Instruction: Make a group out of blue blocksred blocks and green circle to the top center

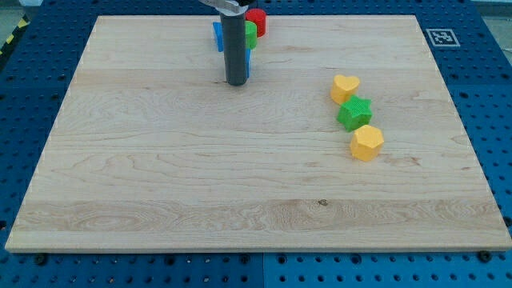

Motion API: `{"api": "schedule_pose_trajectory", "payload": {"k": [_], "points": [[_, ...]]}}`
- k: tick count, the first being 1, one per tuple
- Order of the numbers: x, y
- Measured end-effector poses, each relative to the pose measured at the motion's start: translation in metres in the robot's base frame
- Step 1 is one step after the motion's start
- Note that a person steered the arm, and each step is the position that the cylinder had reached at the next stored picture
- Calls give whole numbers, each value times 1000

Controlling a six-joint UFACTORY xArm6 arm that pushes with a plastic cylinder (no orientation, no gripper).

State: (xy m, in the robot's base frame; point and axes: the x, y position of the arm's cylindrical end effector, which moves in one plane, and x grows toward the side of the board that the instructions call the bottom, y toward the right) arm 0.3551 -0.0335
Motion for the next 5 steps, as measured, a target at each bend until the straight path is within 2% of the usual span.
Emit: {"api": "schedule_pose_trajectory", "payload": {"k": [3,4,5], "points": [[-40,16],[-6,24],[71,50]]}}
